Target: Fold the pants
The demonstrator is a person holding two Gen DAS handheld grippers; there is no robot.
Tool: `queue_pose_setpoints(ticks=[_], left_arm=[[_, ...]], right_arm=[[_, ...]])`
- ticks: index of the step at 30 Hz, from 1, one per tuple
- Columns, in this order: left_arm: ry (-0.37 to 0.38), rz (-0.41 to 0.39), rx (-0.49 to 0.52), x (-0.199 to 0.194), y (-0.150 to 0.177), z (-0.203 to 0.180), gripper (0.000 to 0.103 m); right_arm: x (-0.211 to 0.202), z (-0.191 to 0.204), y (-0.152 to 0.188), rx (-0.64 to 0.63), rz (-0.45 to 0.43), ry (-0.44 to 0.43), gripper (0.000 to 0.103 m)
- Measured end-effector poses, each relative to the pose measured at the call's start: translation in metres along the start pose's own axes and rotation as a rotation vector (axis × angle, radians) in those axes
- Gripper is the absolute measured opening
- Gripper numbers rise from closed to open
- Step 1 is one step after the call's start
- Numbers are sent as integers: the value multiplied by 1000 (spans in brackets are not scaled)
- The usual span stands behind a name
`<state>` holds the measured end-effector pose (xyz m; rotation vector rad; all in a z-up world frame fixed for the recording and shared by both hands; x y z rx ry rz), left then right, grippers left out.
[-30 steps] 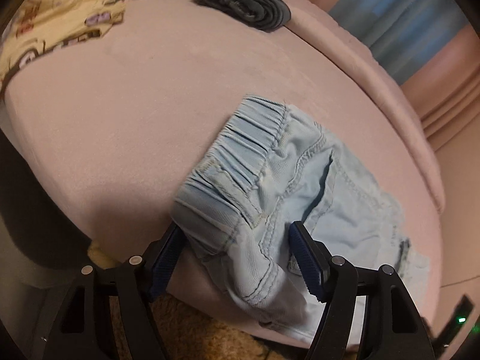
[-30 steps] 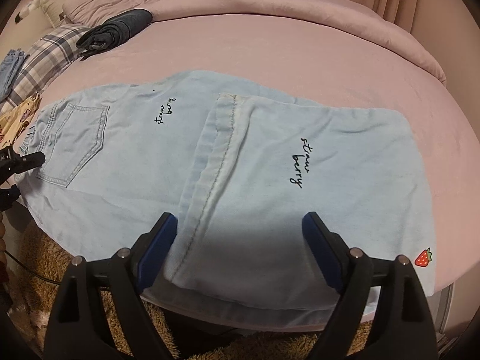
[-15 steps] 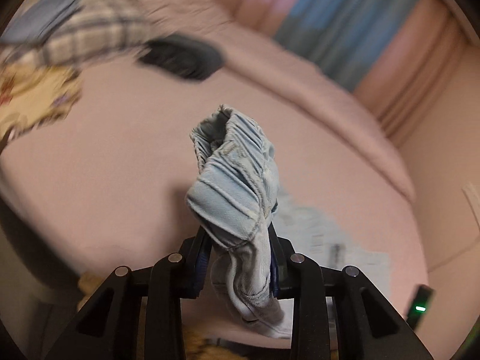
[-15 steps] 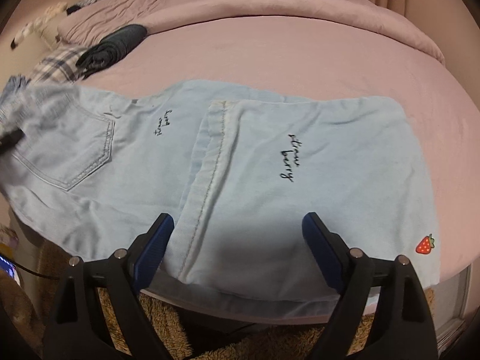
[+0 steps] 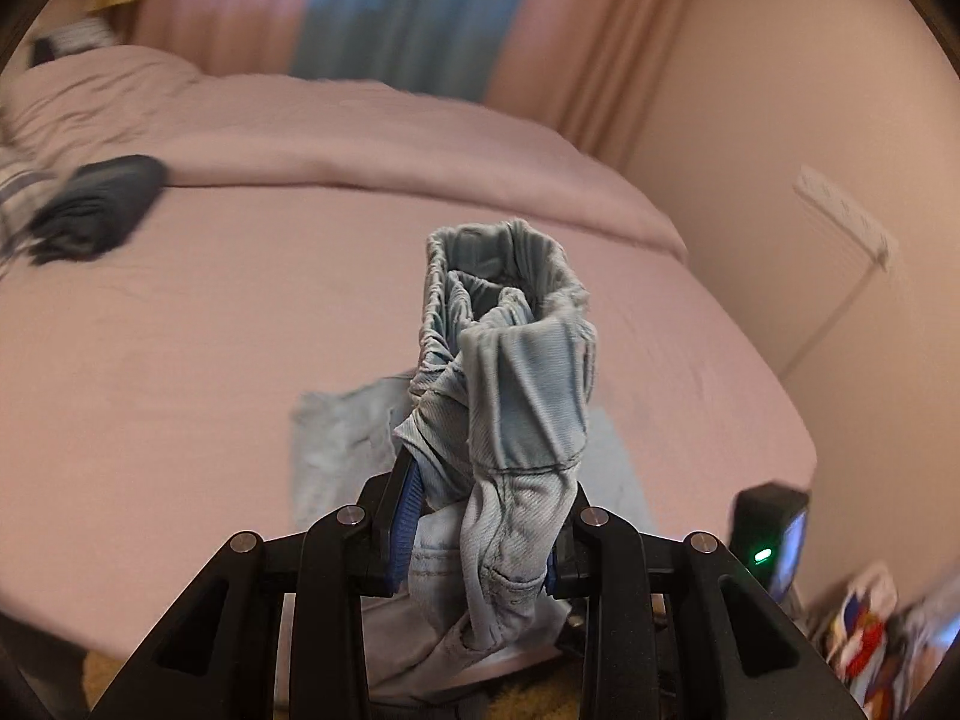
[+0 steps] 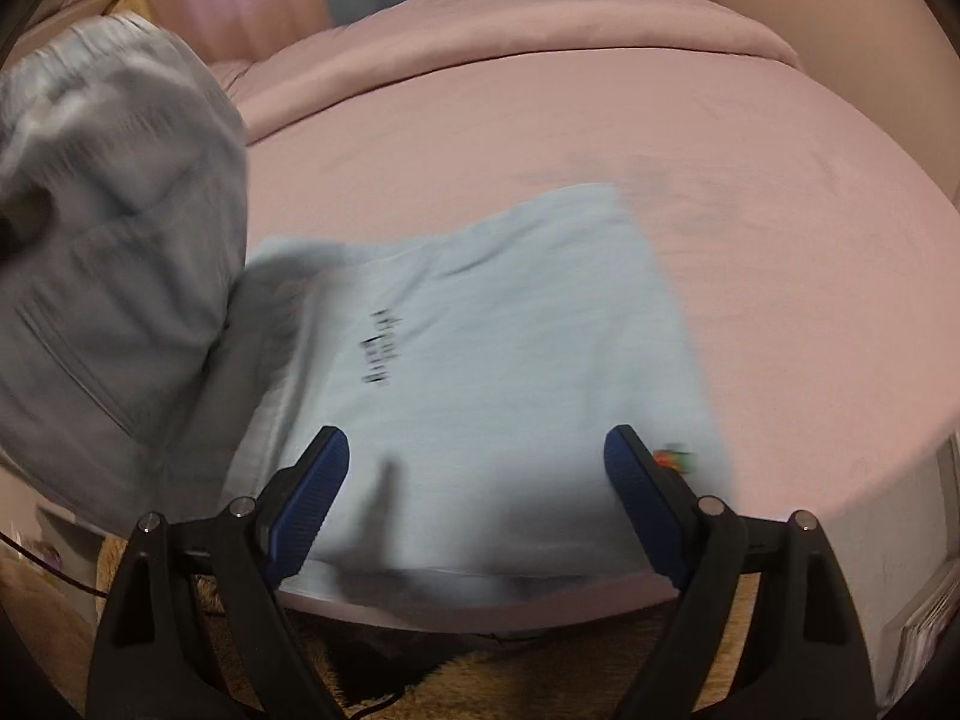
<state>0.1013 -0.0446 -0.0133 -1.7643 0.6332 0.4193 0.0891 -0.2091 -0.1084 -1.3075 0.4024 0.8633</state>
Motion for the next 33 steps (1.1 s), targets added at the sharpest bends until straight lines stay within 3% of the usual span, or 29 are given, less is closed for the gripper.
queue_pose_setpoints(ticks=[4,10,15,19,21,23,26,29,33], left_arm=[[-4,84,53,36,15,-20,30],[36,218,67,78,37,-25,32],[81,290,82,94,50,-41,43],[77,306,108,85,50,-44,45],[132,311,89,72,46,-43,50],[244,318,46,56,40,-43,65],[333,297,19,39,34,-51,71],[314,256,15,22,27,-43,71],[148,207,-3,12,26,-5,71]], right_arm=[[-13,-17,1,62,-22,-69,84],[-21,-45,-2,111,-48,49,86],[-26,-59,5,168,-36,16,86],[-31,-58,0,169,-61,38,86],[-34,-57,-2,162,-69,40,86],[-34,-56,-4,166,-74,27,86],[-36,-58,-12,166,-88,23,86],[-40,-55,-14,162,-102,13,86],[-35,-47,-13,150,-77,-34,86]])
Point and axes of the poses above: each gripper's, at about its wrist camera, not at the fingertips, and x roughly the way its jaws point, z to its left, y to its underside, the point moved 4 cm from there along x, roughly the way its jaws point, and after that the axes turned 5 degrees about -z, right-handed, at the moved point
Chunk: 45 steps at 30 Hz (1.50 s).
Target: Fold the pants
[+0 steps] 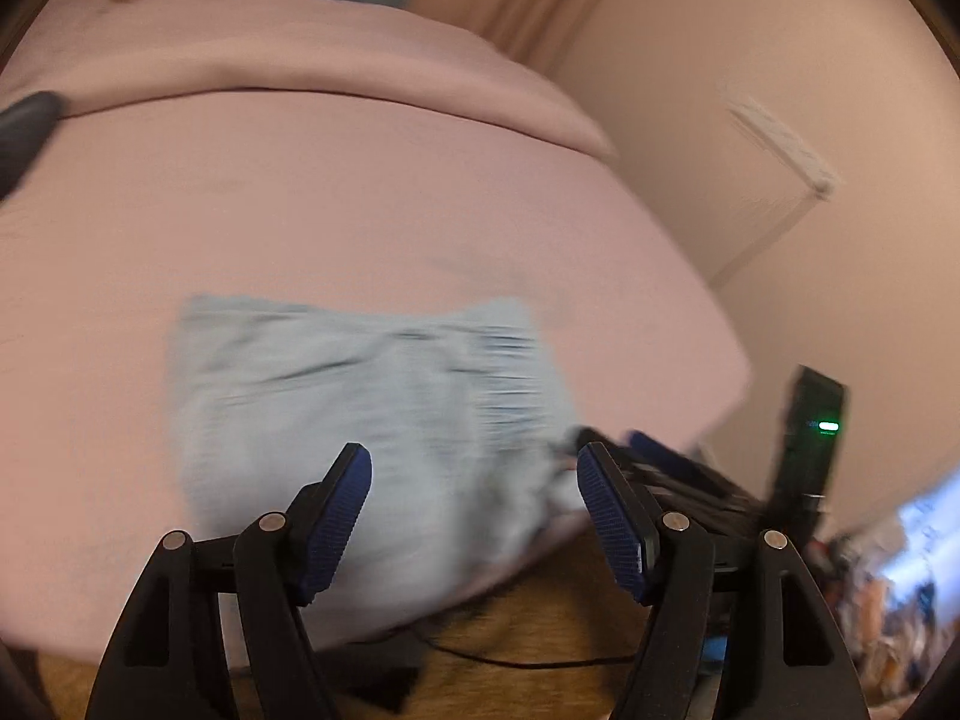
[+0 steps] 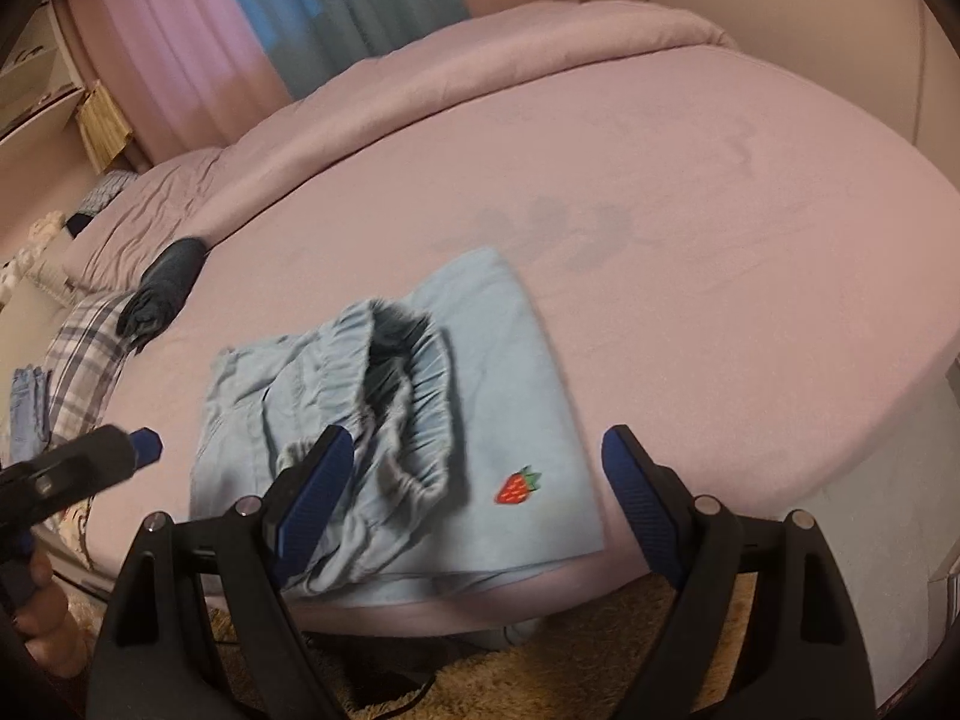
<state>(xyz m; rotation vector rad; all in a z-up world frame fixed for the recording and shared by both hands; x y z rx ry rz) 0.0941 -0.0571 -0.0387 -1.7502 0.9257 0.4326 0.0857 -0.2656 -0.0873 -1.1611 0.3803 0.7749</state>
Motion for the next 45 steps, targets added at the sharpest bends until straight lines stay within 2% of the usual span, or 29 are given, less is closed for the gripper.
queue_pose_setpoints(ticks=[4,7,9,11,12,15,18,21,23,26,29,32,34,36,38,43,45], left_arm=[[-143,12,-71,0,12,40,71],[-178,34,-144,-5,23,67,71],[-199,40,-187,-11,33,84,71],[-215,42,-210,-11,38,93,71],[-219,44,-217,-13,40,96,71],[-223,50,-227,-11,40,98,71],[-214,39,-221,-11,35,95,71],[-208,10,-210,-16,31,91,71],[-202,1,-203,-15,30,90,71],[-200,19,-194,-7,34,89,71],[-216,70,-196,8,44,93,71],[-232,95,-184,19,51,92,71],[-238,81,-186,21,53,92,71],[-232,67,-192,19,55,92,71],[-236,63,-195,20,58,93,70],[-234,64,-196,20,62,91,61],[-226,63,-193,18,63,92,58]], right_arm=[[15,10,13,-13,54,-61,85],[18,15,16,-37,41,-73,77],[21,22,18,-56,53,-118,56],[28,26,20,-55,67,-158,43],[30,25,21,-47,73,-164,31],[22,25,12,-19,49,-200,17],[2,27,-8,-7,-31,-226,13],[-12,33,-22,-38,-102,-179,13],[-14,32,-23,-31,-113,-152,13],[3,17,-11,2,-58,-114,13],[32,-1,13,-37,56,26,18],[28,-7,13,17,43,-6,22],[20,-9,4,26,44,4,31],[7,-9,-4,17,-4,21,51],[-6,-6,-12,11,-47,8,61],[-3,15,-10,-23,-21,-97,62],[10,21,2,-58,17,-87,61]])
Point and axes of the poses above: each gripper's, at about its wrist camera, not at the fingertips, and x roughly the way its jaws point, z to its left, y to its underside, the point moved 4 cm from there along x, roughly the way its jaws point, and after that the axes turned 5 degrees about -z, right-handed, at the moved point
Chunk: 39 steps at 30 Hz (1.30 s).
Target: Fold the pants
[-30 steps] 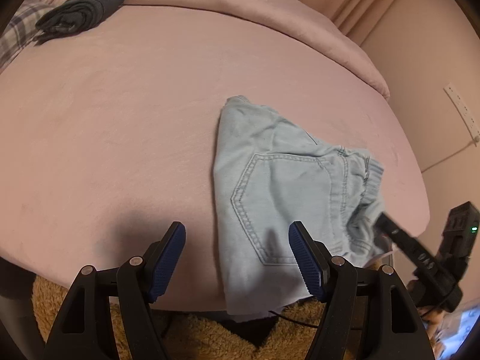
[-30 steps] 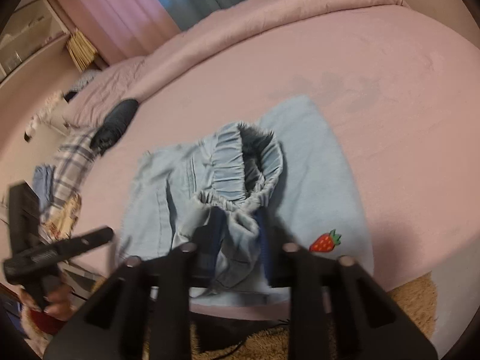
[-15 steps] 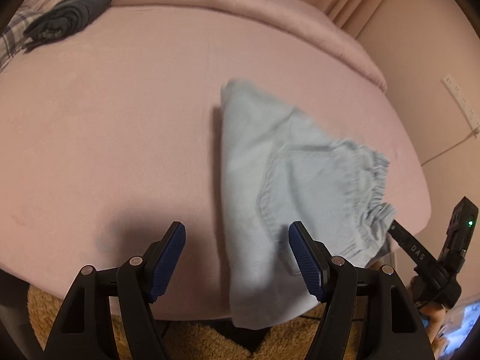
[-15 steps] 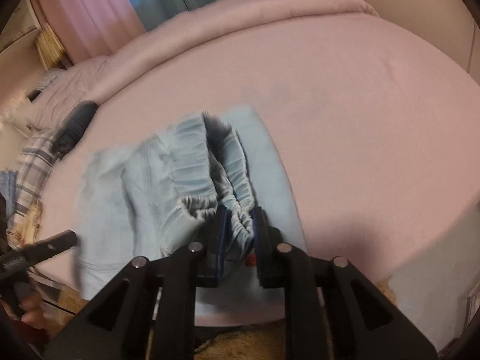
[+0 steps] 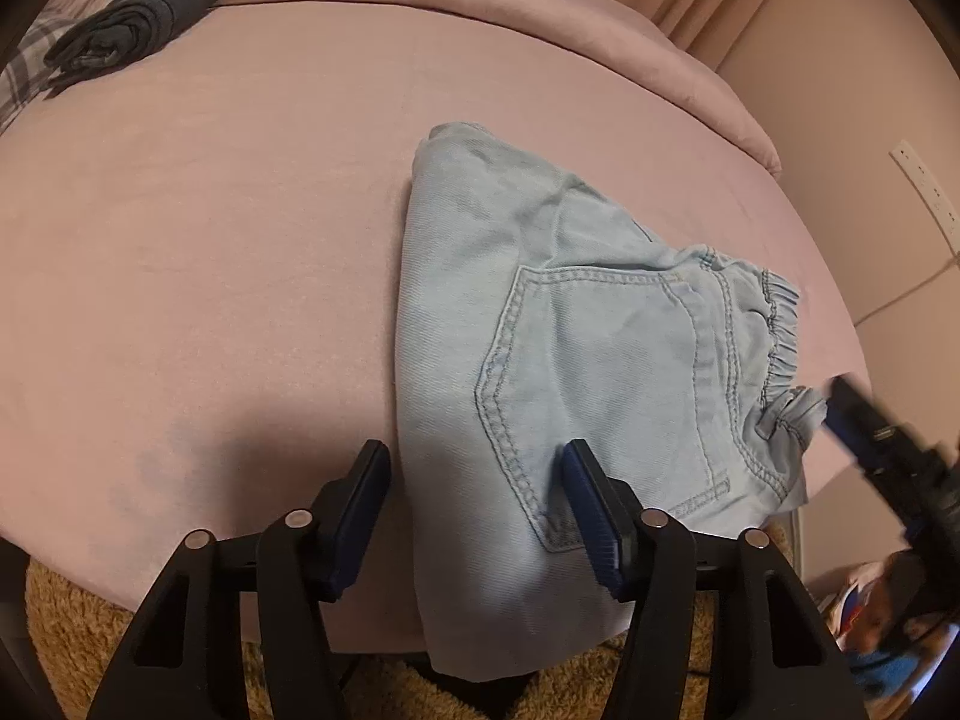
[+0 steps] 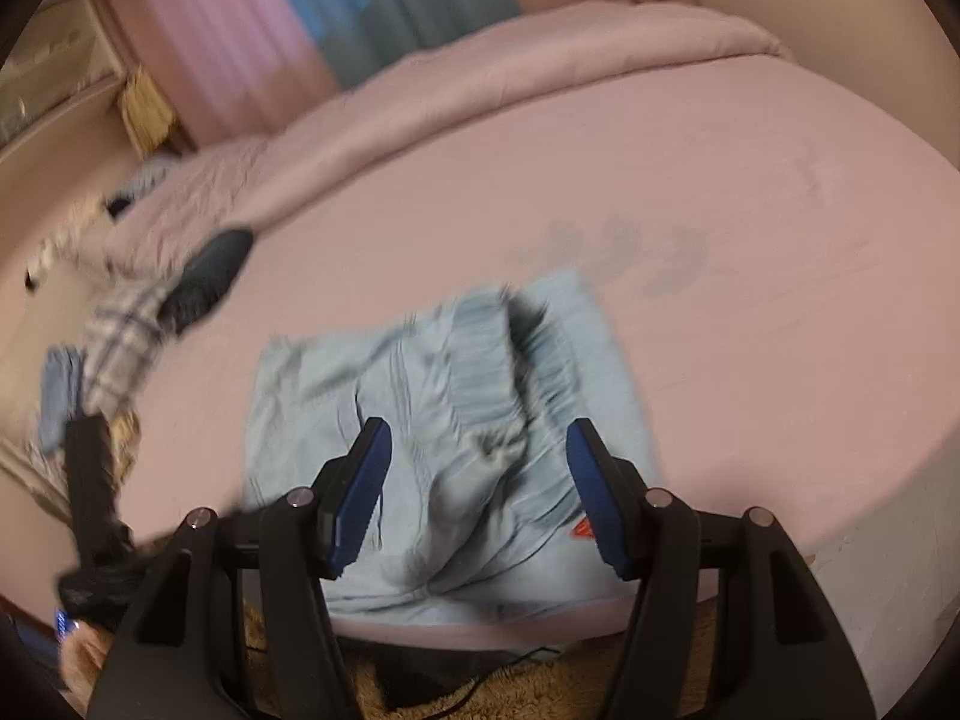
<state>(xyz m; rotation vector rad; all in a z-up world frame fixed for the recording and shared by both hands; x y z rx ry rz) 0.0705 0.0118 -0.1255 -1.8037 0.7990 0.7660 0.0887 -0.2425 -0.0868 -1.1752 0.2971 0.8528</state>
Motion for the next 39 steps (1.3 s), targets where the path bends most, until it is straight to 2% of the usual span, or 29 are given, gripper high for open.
queue_pose_setpoints(ticks=[1,2,3,4,8,11,13,16,23,27,32,39], left_arm=[[2,2,-1,0,0,1,58],[3,3,-1,-1,1,2,58],[1,4,3,-2,0,2,58],[0,6,9,-3,0,2,58],[4,10,27,-8,1,1,58],[28,18,21,-9,0,-1,58],[13,19,32,-11,2,2,58],[1,27,46,-10,5,4,58],[-3,31,45,-14,3,3,58],[-18,-32,88,-35,8,-2,58],[13,-44,103,-47,15,-3,58],[7,-42,111,-43,16,2,58]], right_arm=[[8,2,6,-23,16,11,59],[17,3,12,-44,35,19,48],[24,3,17,-60,39,48,26],[27,3,17,-76,27,79,25],[3,1,2,-36,-41,-7,21],[-11,2,-4,-42,-66,-28,21],[-7,1,1,-62,-50,2,21],[17,-8,20,-63,23,67,21],[28,-10,20,-87,15,87,20],[24,-3,21,-86,12,90,21],[1,6,24,-107,-30,84,21],[-9,6,19,-94,-47,78,21]])
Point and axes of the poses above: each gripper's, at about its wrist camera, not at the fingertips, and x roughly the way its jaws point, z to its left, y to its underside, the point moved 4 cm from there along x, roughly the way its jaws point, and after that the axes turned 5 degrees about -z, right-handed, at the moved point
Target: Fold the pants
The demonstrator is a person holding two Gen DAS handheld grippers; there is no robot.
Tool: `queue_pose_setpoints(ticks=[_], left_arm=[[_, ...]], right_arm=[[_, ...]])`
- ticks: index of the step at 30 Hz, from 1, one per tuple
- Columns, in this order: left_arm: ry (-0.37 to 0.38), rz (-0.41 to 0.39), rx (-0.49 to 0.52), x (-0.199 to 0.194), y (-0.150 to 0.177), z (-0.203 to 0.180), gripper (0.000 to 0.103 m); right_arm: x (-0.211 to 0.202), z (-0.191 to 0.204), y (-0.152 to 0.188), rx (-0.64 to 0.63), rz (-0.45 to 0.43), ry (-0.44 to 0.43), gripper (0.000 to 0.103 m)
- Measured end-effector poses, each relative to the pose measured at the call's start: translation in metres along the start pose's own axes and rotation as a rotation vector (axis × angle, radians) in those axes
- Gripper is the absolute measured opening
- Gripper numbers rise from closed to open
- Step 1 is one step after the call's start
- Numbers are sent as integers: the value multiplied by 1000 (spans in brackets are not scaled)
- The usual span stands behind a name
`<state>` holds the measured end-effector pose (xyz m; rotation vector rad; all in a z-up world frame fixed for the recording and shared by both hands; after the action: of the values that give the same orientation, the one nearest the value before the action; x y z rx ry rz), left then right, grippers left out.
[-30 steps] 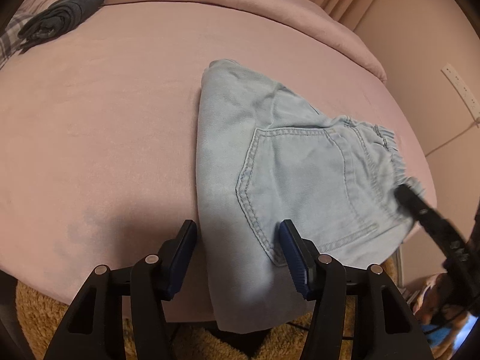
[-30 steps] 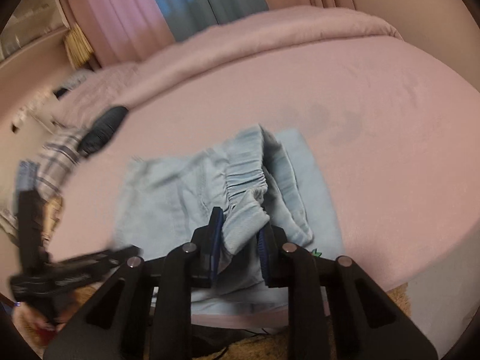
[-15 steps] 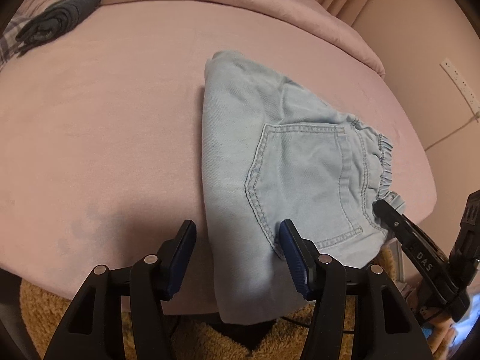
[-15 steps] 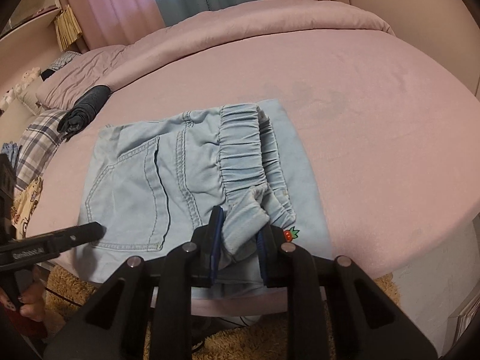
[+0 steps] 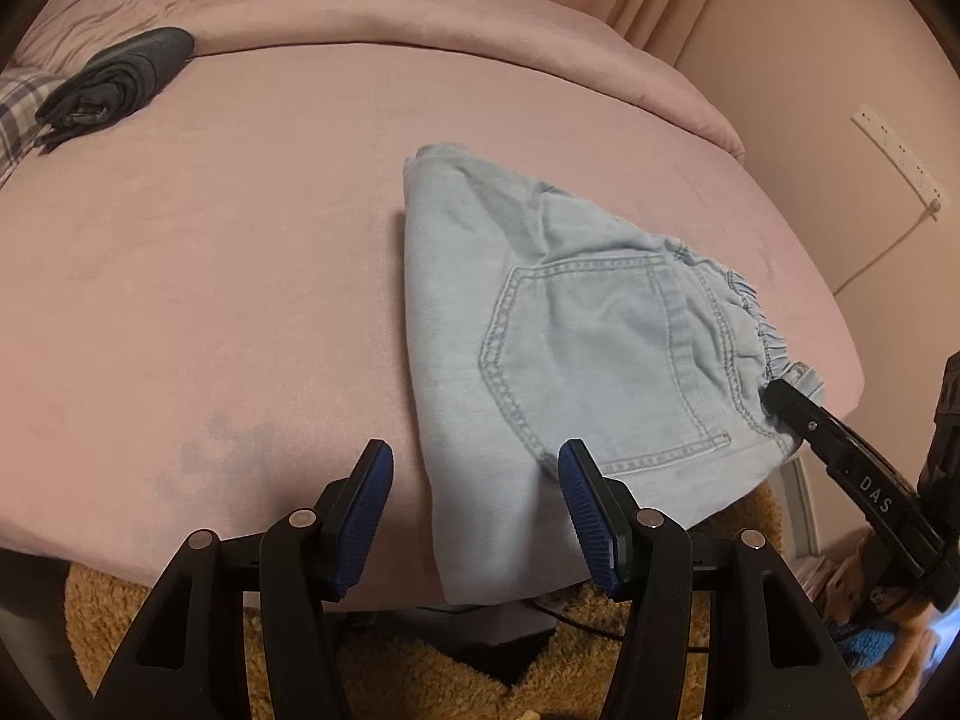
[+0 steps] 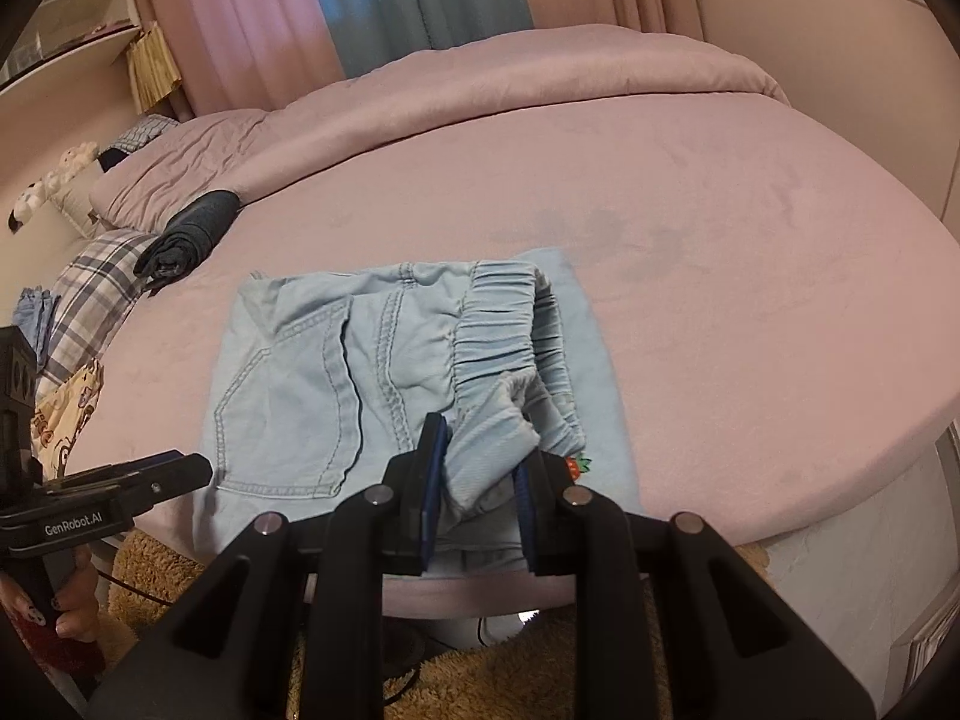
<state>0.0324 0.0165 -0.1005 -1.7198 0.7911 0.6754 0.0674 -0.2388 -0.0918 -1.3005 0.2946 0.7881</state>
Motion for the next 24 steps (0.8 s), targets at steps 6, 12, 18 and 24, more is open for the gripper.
queue_pose_setpoints(ticks=[6,12,18,24], left_arm=[[-1,8,1,6,-3,-5,58],[-35,50,-8,30,0,2,58],[-24,82,5,37,-7,4,58],[25,-73,10,6,-80,8,58]], right_arm=[[-8,-10,-4,27,-24,12,21],[18,-10,8,-5,58,47,21],[31,-12,15,-8,102,49,23],[16,-19,-14,33,74,79,51]])
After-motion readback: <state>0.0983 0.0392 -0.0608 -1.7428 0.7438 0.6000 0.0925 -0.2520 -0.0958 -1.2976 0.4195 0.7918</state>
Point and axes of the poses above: each gripper's, at about its wrist camera, not at the fingertips, and x roughly the way its jaws point, z to its left, y to its underside, the point moved 4 cm from there along x, roughly the way its jaws point, and after that the axes turned 5 degrees about -z, right-handed, at the moved point
